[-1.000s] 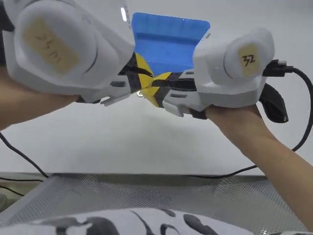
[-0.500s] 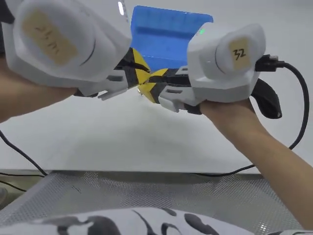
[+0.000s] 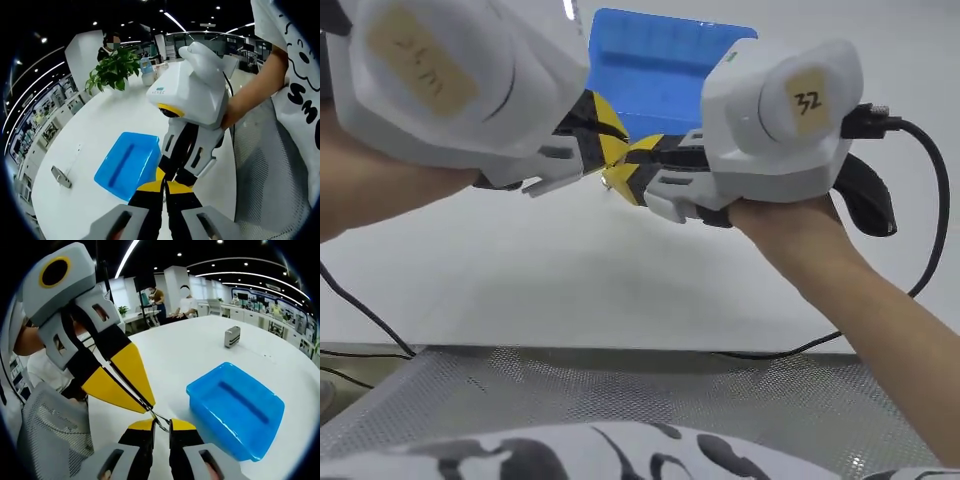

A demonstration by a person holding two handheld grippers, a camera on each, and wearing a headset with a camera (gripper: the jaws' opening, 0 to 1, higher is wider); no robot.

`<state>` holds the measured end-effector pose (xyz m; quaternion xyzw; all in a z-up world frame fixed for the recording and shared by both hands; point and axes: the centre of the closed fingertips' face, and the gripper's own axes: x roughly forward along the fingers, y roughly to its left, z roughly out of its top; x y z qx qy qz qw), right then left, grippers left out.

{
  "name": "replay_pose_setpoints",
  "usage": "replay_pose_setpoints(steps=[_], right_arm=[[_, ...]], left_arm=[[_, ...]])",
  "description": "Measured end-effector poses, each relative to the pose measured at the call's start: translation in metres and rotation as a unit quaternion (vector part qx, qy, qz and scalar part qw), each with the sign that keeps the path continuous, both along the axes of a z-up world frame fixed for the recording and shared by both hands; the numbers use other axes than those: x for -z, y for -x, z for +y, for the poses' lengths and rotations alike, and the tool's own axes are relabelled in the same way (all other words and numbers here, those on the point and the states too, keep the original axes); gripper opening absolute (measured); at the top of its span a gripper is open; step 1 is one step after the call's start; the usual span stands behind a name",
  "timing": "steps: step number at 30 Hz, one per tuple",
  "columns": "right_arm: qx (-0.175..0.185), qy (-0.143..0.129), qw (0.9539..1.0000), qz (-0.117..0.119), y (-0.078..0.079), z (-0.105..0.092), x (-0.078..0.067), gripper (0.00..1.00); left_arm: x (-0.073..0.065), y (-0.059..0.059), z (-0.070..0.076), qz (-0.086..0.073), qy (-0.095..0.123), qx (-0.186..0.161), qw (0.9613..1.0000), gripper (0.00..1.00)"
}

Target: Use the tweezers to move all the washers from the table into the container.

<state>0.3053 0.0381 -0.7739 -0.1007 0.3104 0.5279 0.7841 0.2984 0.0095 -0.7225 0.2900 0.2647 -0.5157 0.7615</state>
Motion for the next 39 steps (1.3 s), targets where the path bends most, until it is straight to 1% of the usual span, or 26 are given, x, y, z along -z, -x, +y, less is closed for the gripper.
replay_pose_setpoints(steps=[4,8,9,11,14,16,18,20,22,23,25,27,28,30,34,36,38,39], right_arm=[[-0.001,0.001,1.0000,0.000,0.000,-0.001,-0.001,0.07],[-0.006,-0.009,0.9998,-0.014,-0.002,0.001,-0.012,0.11],[-0.012,-0.013,0.9997,-0.018,-0.003,0.003,-0.015,0.11],[-0.018,-0.008,0.9997,-0.018,-0.002,0.004,-0.012,0.10],[-0.028,-0.002,0.9995,-0.017,0.001,0.006,-0.009,0.07],[-0.032,0.005,0.9991,-0.028,0.002,0.006,-0.009,0.07],[-0.034,0.011,0.9989,-0.031,0.003,0.005,-0.009,0.07],[-0.036,0.016,0.9986,-0.037,0.003,0.004,-0.010,0.07],[-0.034,0.012,0.9988,-0.035,0.002,0.003,-0.011,0.07],[-0.031,0.008,0.9991,-0.030,0.001,0.003,-0.010,0.07],[-0.029,0.007,0.9993,-0.024,0.001,0.003,-0.008,0.07],[-0.027,0.005,0.9993,-0.024,0.001,0.003,-0.009,0.07],[-0.026,0.004,0.9994,-0.022,0.001,0.003,-0.008,0.07],[-0.027,0.002,0.9994,-0.022,0.001,0.003,-0.008,0.07],[-0.033,0.004,0.9991,-0.025,0.002,0.003,-0.008,0.05],[-0.036,0.002,0.9990,-0.025,0.003,0.002,-0.007,0.05],[-0.033,-0.002,0.9992,-0.024,0.003,0.002,-0.008,0.05],[-0.035,0.001,0.9990,-0.027,0.003,0.002,-0.008,0.05]], left_arm=[[-0.001,0.001,0.000,0.003,0.006,0.002,1.0000,0.00],[-0.001,0.002,0.000,0.002,0.001,0.005,1.0000,0.00],[-0.001,0.001,0.000,0.002,0.001,0.006,1.0000,0.00],[-0.002,0.000,0.001,0.001,0.000,0.007,1.0000,0.00],[-0.002,0.000,0.001,-0.001,-0.002,0.009,1.0000,0.00],[-0.001,0.001,0.001,-0.005,-0.007,0.014,0.9999,0.00],[-0.001,0.002,0.000,-0.010,-0.009,0.020,0.9997,0.00],[-0.002,0.002,0.001,-0.011,-0.010,0.021,0.9997,0.00],[-0.003,0.000,0.001,-0.012,-0.008,0.019,0.9997,0.00],[-0.003,0.000,0.001,-0.011,-0.007,0.018,0.9998,0.00],[-0.001,-0.002,0.002,-0.005,-0.007,0.017,0.9998,0.00],[-0.001,-0.003,0.001,-0.005,-0.004,0.016,0.9999,0.00],[-0.002,-0.004,0.001,-0.002,-0.001,0.015,0.9999,0.00],[-0.002,-0.002,0.000,-0.001,0.000,0.015,0.9999,0.00],[-0.002,-0.001,-0.001,-0.002,-0.007,0.018,0.9998,0.00],[-0.002,0.001,-0.002,0.001,-0.010,0.017,0.9998,0.00],[-0.003,0.002,-0.003,0.001,-0.011,0.016,0.9998,0.00],[-0.004,0.003,-0.004,0.005,-0.013,0.014,0.9998,0.00]])
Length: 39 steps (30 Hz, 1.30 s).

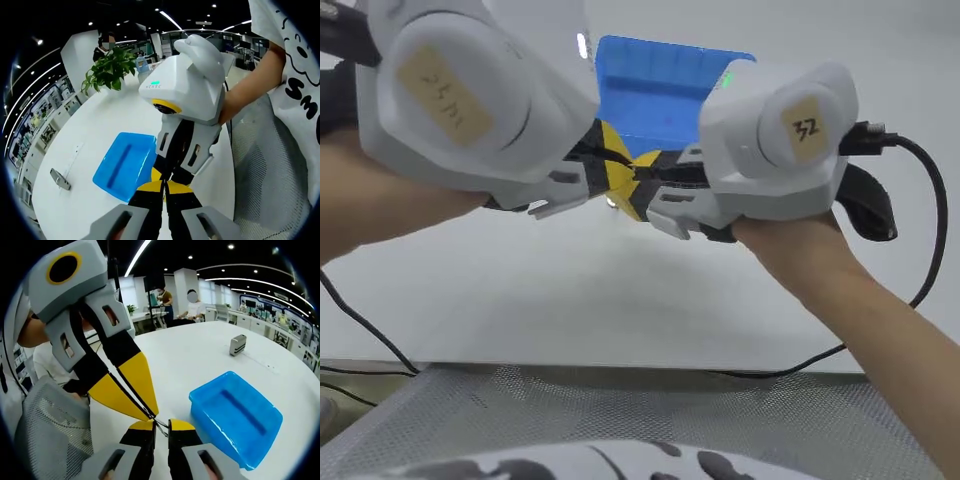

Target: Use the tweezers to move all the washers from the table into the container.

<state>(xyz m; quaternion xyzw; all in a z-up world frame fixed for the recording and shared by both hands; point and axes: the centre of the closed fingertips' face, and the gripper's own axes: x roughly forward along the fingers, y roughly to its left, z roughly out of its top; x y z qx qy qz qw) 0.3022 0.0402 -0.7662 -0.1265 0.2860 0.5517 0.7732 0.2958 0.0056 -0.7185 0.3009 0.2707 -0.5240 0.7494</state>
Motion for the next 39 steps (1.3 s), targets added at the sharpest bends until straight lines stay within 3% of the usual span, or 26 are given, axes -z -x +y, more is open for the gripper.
replay_pose_setpoints(steps=[3,8,16,22,25,33,39], right_arm=[[-0.008,0.012,0.9997,-0.019,0.001,0.000,-0.002,0.04],[-0.006,0.009,0.9997,-0.020,0.000,-0.003,-0.009,0.04],[0.000,0.005,0.9994,-0.033,-0.002,-0.005,-0.022,0.04],[-0.006,0.008,0.9992,-0.040,-0.001,-0.004,-0.023,0.04],[-0.003,0.001,0.9997,-0.025,-0.001,-0.002,-0.020,0.05],[0.001,-0.016,0.9999,0.005,-0.002,0.001,-0.011,0.08],[0.000,-0.011,0.9999,0.012,-0.001,0.003,-0.004,0.08]], left_arm=[[-0.001,0.001,-0.001,-0.006,-0.008,0.002,1.0000,0.00],[-0.008,0.004,-0.002,-0.026,-0.014,0.011,0.9995,0.00],[-0.020,0.002,-0.004,-0.037,-0.011,0.009,0.9992,0.00],[-0.022,0.004,-0.003,-0.040,-0.011,0.009,0.9991,0.00],[-0.019,0.006,-0.001,-0.040,-0.013,0.007,0.9991,0.00],[-0.010,0.004,0.006,-0.023,-0.004,-0.011,0.9997,0.00],[-0.002,0.002,0.007,-0.016,-0.007,-0.011,0.9998,0.00]])
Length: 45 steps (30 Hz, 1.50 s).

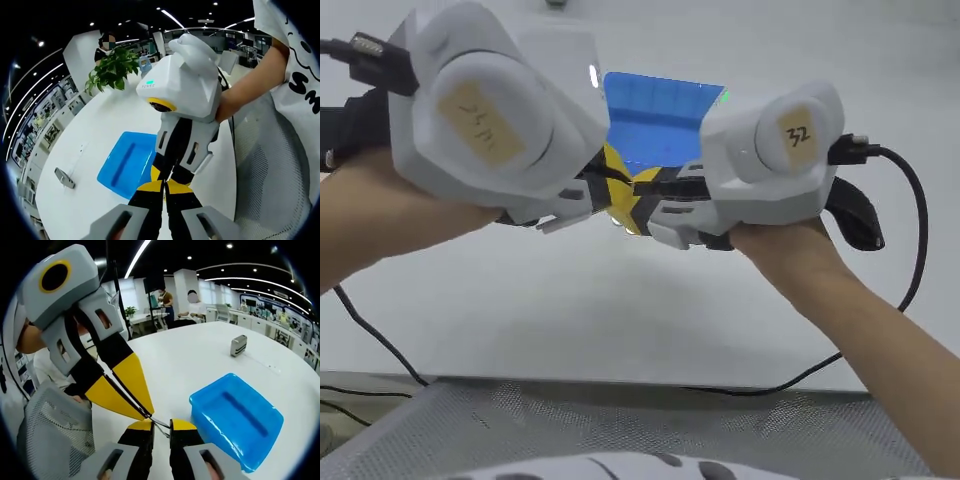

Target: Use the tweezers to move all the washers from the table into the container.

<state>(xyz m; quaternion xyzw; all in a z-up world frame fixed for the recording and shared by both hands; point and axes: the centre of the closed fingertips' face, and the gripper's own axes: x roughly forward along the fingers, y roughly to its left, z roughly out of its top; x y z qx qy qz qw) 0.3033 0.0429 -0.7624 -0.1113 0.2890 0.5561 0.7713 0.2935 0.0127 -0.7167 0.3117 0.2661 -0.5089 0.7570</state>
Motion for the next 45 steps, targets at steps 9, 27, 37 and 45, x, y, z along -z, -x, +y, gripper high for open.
replay_pose_setpoints(steps=[9,27,37,45], right_arm=[[0.003,-0.001,1.0000,0.009,0.0000,-0.0006,0.0034,0.08],[0.006,-0.005,0.9999,0.012,-0.0025,-0.0027,0.0049,0.07],[0.006,-0.004,0.9998,0.018,-0.0014,-0.0011,0.0038,0.07],[0.001,0.003,1.0000,0.007,-0.0017,-0.0016,0.0040,0.06]], left_arm=[[0.0039,-0.0031,-0.0006,0.010,0.008,-0.002,0.9999,0.00],[0.0043,-0.0032,-0.0031,0.010,0.011,0.004,0.9999,0.00],[0.0050,-0.0047,-0.0009,0.010,0.010,0.002,0.9999,0.00],[0.0053,-0.0050,-0.0026,0.009,0.006,0.006,0.9999,0.00]])
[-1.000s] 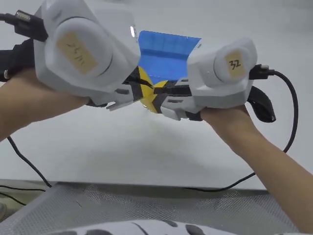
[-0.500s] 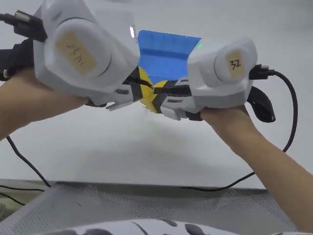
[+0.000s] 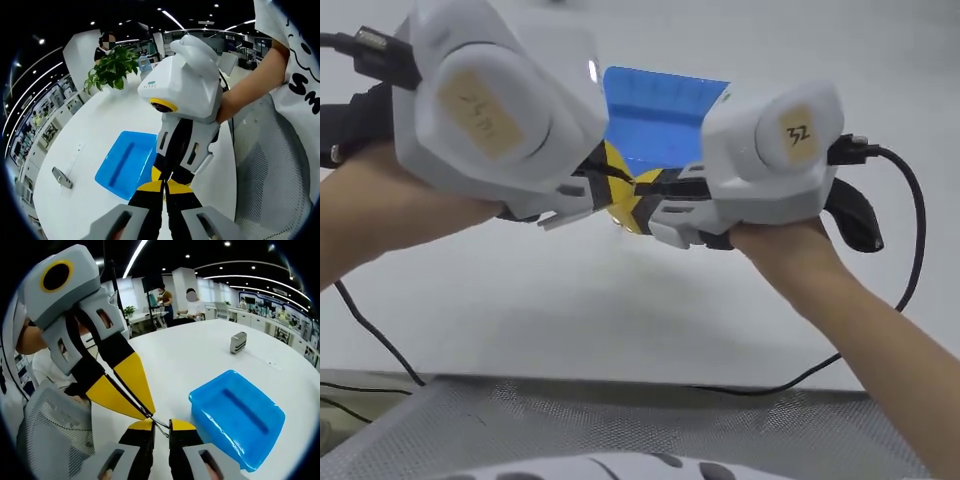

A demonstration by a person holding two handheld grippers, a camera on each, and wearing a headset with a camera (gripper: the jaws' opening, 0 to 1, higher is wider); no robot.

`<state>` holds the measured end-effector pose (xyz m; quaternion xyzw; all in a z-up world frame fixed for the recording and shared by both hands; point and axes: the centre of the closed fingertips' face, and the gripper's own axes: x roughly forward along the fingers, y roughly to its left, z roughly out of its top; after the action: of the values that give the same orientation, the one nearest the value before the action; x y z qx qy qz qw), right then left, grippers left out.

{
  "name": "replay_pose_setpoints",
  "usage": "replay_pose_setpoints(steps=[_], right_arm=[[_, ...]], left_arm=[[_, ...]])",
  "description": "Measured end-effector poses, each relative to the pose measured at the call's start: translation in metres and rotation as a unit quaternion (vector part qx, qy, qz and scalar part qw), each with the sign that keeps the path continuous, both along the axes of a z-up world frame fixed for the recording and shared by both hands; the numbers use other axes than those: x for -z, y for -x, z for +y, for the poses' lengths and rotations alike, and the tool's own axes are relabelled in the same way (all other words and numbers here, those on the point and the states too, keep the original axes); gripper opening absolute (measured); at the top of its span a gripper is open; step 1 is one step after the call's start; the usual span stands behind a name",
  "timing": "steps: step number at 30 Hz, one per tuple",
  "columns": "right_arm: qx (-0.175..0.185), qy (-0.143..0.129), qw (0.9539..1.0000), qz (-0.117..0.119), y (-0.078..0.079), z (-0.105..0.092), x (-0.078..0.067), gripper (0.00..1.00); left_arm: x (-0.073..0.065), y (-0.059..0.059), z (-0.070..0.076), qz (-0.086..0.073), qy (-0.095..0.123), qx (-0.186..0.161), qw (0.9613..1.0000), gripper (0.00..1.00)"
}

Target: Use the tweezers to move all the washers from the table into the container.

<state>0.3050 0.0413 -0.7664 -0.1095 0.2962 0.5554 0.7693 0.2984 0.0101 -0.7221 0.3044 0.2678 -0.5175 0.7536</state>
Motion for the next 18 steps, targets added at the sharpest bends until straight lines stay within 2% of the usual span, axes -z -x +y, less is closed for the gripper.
replay_pose_setpoints(steps=[10,18], right_arm=[[-0.012,0.012,0.9994,-0.029,0.0011,0.0008,-0.0041,0.05],[-0.007,0.005,0.9999,-0.012,-0.0007,0.0003,-0.0021,0.06]], left_arm=[[-0.0039,0.0010,-0.0002,-0.006,-0.003,0.003,1.0000,0.00],[-0.0029,0.0007,0.0006,-0.004,-0.001,0.000,1.0000,0.00]])
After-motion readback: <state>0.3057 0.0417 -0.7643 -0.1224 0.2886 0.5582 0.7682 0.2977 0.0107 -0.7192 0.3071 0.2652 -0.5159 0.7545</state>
